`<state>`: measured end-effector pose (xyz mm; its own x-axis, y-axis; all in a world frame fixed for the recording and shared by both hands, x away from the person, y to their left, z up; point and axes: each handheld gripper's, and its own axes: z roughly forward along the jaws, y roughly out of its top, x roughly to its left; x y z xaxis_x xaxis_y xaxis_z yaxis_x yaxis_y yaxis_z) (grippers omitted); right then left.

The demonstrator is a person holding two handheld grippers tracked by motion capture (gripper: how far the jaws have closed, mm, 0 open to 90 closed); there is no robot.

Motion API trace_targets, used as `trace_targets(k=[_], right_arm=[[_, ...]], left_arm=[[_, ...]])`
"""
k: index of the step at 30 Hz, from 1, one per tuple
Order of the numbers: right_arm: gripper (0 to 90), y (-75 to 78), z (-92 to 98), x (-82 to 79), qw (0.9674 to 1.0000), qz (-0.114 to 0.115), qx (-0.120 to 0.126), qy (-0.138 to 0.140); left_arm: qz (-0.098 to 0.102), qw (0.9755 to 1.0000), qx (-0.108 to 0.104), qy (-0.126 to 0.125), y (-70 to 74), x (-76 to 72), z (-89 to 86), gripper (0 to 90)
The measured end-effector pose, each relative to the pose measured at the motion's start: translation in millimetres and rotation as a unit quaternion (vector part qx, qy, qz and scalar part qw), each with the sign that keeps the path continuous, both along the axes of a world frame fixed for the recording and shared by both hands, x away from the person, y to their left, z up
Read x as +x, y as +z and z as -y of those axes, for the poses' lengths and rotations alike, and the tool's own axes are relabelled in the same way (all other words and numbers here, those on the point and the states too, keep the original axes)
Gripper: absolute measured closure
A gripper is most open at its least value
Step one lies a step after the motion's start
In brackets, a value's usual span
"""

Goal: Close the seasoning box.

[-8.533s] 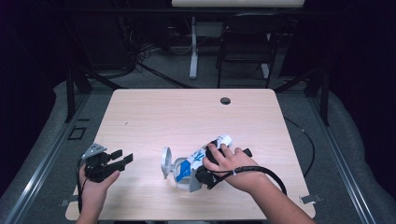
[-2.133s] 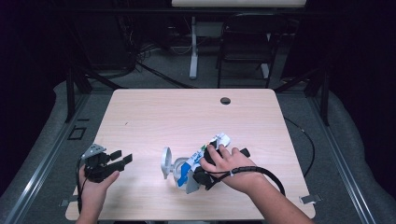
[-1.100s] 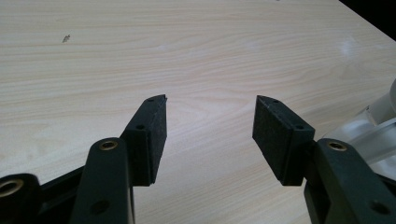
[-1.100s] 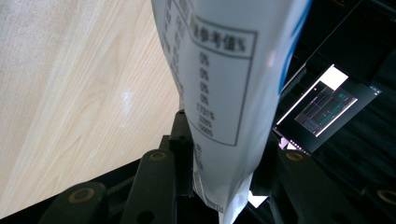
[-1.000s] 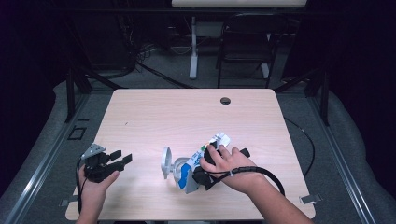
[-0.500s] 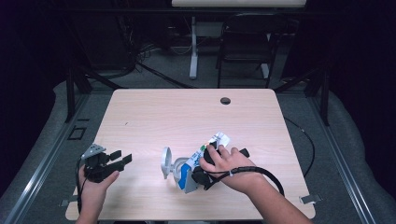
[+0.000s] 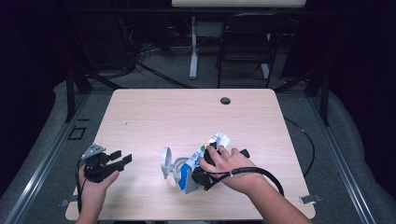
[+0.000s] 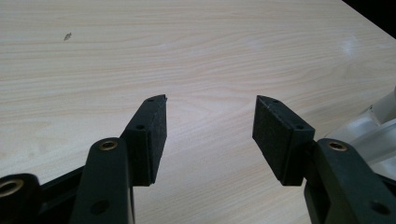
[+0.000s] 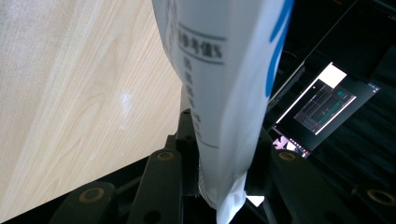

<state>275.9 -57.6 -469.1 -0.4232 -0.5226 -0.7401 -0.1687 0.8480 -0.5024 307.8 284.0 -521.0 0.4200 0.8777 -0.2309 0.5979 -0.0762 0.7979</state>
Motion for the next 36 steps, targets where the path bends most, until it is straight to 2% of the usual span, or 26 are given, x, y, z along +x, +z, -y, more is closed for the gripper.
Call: trace_targets(k=[12,25,28,30,36], right_arm=[[73.6,0.7,-1.8,-1.4,0.9999,0.007,-0.008,0.0],[74.6,2.3,-3.7,-0.4,1.0,0.003,-0.002,-0.005],[75.0,3.2,-5.1,-1.4,0.9999,0.009,-0.009,-0.004],[75.3,2.4,-4.1,-0.8,1.0,0.005,-0.003,-0.003],[75.9,3.0,-4.3,-1.3,0.9999,0.007,-0.006,-0.004]], left_arm=[[-0.001,1.0,0.0,0.0,-0.2,-0.1,0.0,45.3],[-0.002,1.0,-0.002,0.002,-1.0,0.2,-0.9,45.3],[-0.003,1.0,-0.002,0.001,-0.6,0.1,-1.4,45.3],[-0.003,1.0,-0.002,0.001,-0.7,0.2,-1.2,45.3],[-0.003,1.0,-0.001,0.001,-1.1,0.3,-1.2,45.3]])
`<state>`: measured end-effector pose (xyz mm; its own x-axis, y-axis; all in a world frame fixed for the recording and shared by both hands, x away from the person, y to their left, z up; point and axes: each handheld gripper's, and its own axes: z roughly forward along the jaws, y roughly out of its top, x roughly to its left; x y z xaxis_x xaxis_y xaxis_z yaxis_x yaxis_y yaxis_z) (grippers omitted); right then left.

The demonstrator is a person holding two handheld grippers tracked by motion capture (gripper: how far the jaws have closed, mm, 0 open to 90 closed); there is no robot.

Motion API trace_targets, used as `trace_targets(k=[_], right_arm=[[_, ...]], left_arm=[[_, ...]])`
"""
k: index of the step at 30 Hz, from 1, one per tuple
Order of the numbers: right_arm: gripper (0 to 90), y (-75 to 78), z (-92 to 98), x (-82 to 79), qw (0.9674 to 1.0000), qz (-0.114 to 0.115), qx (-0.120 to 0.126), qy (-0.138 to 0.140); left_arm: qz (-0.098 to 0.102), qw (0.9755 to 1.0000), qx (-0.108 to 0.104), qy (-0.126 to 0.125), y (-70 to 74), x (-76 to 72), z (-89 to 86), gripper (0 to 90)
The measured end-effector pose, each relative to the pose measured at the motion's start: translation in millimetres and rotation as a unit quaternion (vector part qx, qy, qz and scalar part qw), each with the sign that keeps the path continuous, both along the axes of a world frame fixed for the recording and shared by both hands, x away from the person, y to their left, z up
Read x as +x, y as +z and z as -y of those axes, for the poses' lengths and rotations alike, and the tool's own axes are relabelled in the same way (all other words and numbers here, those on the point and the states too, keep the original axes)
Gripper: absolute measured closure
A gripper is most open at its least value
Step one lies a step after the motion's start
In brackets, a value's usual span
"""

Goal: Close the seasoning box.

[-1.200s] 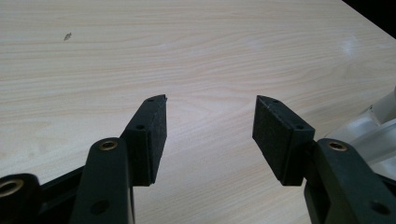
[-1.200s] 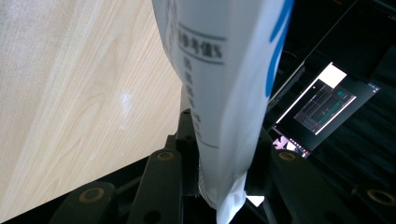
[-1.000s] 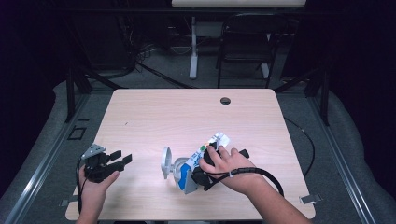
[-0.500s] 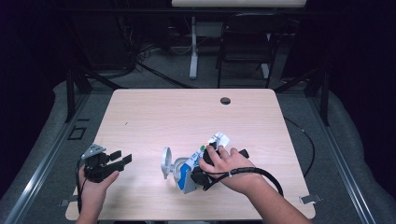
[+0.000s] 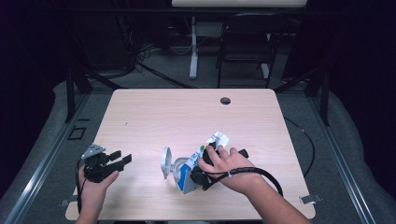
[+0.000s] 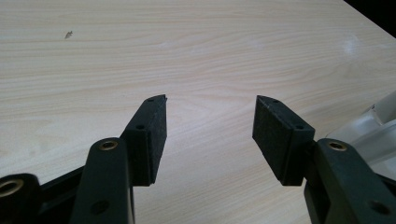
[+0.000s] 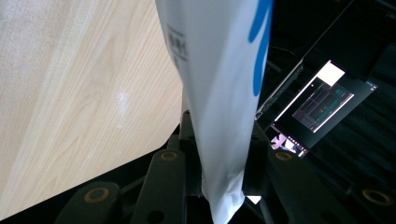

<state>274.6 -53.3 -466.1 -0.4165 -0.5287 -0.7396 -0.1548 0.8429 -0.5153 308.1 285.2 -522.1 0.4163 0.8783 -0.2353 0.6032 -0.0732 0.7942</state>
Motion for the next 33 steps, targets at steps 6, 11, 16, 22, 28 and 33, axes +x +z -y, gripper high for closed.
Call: trace_targets(k=[6,11,16,22,28,33], right_arm=[[76.7,0.7,-0.7,-0.5,1.0,0.002,0.001,-0.002],[77.7,1.1,-1.7,-0.1,1.0,0.001,-0.002,-0.004],[78.6,-0.7,-1.2,0.8,1.0,-0.002,0.008,-0.003],[79.4,-1.5,-0.5,0.8,0.9999,-0.004,0.014,-0.004],[80.5,-1.2,-1.5,-0.1,0.9999,-0.003,0.009,-0.007],[81.2,-0.8,-1.3,-0.3,0.9999,-0.003,0.008,-0.007]], left_arm=[[0.0,1.0,-0.001,0.0,-0.2,-0.3,0.1,45.3],[0.002,1.0,-0.002,0.002,0.1,-0.3,-1.2,45.3],[0.001,1.0,-0.002,0.005,-0.9,0.0,-1.4,45.2],[0.001,1.0,-0.003,0.005,-0.8,0.0,-1.7,45.3],[0.002,1.0,-0.003,0.005,-0.3,-0.2,-1.6,45.3],[0.002,1.0,-0.002,0.005,-0.7,0.0,-1.4,45.3]])
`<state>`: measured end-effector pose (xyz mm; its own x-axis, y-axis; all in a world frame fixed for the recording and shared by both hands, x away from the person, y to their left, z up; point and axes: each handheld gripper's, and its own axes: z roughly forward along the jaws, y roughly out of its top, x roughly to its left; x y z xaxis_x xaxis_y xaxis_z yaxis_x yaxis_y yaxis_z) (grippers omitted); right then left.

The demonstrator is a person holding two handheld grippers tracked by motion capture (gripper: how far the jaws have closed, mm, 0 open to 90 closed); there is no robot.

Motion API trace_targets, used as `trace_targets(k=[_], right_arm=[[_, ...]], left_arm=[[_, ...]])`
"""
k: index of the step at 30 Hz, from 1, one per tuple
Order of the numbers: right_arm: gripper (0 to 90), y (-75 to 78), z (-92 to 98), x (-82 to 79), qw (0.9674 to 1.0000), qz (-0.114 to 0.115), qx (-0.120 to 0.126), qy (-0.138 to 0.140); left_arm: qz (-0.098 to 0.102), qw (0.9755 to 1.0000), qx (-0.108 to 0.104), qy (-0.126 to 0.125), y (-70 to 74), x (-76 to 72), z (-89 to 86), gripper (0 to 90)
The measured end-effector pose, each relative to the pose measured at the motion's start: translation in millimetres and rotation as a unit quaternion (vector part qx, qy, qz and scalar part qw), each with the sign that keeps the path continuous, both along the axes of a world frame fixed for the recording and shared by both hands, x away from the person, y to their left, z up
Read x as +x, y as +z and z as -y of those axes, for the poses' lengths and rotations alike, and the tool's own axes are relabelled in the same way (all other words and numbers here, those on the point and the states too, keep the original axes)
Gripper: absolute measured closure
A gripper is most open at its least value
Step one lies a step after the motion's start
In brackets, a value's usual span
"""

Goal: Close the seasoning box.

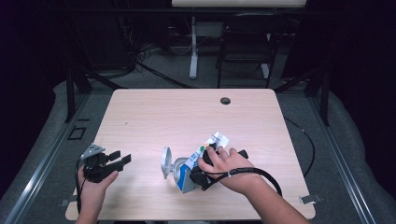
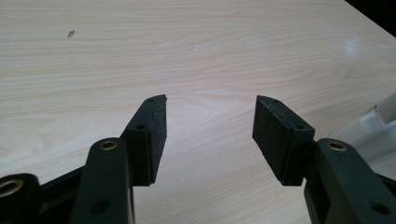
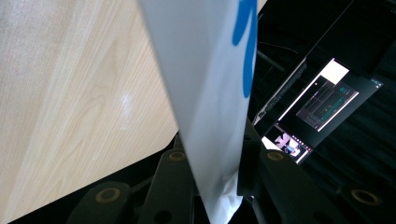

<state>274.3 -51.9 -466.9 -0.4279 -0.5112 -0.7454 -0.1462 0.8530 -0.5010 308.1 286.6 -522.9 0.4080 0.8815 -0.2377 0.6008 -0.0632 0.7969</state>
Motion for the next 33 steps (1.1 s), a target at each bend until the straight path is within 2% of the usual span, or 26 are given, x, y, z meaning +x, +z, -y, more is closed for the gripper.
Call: trace_targets(k=[19,33], right_arm=[[83.6,2.2,-1.9,-0.5,1.0,-0.004,0.005,-0.005],[84.5,1.9,-3.3,-0.7,0.9999,0.001,0.007,-0.008]], left_arm=[[-0.001,1.0,-0.002,0.0,0.2,0.0,-0.8,45.2],[-0.002,1.0,-0.003,-0.001,0.4,-0.1,-1.2,45.3]])
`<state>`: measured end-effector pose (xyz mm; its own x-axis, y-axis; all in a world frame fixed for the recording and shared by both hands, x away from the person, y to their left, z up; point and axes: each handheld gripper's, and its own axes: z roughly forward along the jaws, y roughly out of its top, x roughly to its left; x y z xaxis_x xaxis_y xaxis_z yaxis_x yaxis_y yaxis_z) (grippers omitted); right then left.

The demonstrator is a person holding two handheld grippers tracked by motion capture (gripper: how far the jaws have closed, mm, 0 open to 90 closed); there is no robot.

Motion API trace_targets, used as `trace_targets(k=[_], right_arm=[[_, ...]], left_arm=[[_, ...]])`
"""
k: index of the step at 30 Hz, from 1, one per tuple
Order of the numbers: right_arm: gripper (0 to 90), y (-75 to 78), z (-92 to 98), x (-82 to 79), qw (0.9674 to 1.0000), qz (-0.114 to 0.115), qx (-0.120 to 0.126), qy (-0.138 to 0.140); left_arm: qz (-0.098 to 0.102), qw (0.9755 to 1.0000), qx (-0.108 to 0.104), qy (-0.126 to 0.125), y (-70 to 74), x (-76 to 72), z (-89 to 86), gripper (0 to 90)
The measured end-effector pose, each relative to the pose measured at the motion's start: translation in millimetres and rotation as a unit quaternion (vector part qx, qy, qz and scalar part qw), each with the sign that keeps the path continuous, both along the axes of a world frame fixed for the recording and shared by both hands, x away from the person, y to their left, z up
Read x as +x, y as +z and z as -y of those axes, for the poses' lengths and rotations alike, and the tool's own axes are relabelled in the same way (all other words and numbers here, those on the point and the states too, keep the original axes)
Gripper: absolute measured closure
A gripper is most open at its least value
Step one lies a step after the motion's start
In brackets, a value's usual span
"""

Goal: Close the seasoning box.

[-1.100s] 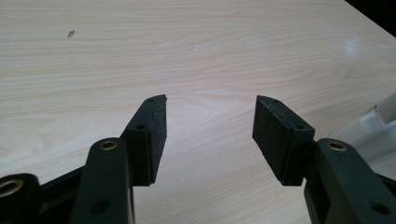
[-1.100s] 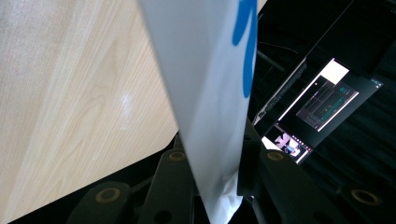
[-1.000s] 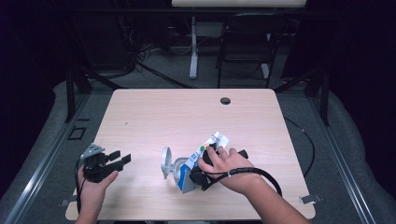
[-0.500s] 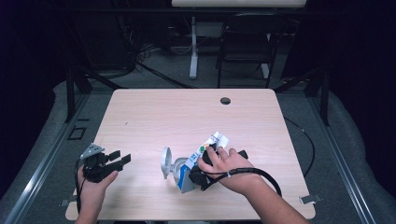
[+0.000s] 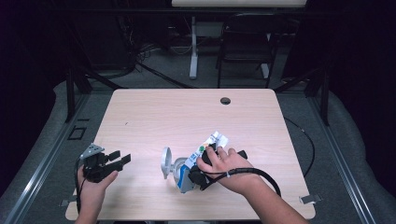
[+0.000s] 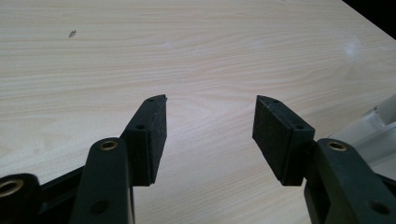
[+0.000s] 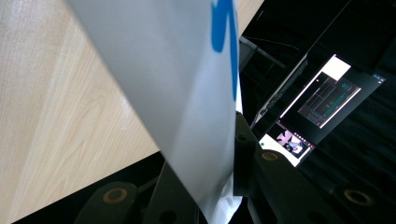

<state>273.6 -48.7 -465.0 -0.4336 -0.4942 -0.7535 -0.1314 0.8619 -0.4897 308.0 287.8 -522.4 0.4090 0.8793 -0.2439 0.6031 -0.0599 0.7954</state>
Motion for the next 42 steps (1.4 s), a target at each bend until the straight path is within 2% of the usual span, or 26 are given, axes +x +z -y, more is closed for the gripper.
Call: trace_targets(k=[11,20,21,31,33,37,39,42], right_arm=[[85.7,0.3,-1.0,-0.2,1.0,0.001,-0.001,-0.001],[86.6,-2.2,0.9,-0.2,0.9998,-0.009,0.016,-0.008],[87.3,-2.4,2.4,0.4,0.9994,-0.017,0.027,-0.011],[89.0,-4.0,7.6,0.9,0.9974,-0.032,0.061,-0.02],[89.4,-3.5,8.9,1.5,0.9958,-0.038,0.079,-0.024],[90.0,-3.4,10.0,2.0,0.9938,-0.051,0.092,-0.038],[90.0,-3.8,12.2,3.3,0.9911,-0.059,0.111,-0.044],[90.0,-3.8,13.0,2.1,0.9908,-0.057,0.113,-0.049]], left_arm=[[0.0,1.0,0.0,0.0,0.2,-0.1,-0.1,45.3],[0.001,1.0,0.001,0.001,-0.6,0.1,0.1,45.2],[0.001,1.0,0.001,0.002,-0.6,0.1,-0.1,45.3],[-0.001,1.0,0.004,0.001,-1.3,0.2,-0.5,45.3],[-0.003,1.0,0.006,0.0,-1.6,0.2,-0.1,45.3],[-0.003,1.0,0.006,0.0,-1.7,0.1,-0.2,45.3],[-0.004,1.0,0.006,0.002,-2.0,0.2,-0.3,45.3],[-0.004,1.0,0.005,0.002,-2.0,0.2,0.1,45.3]])
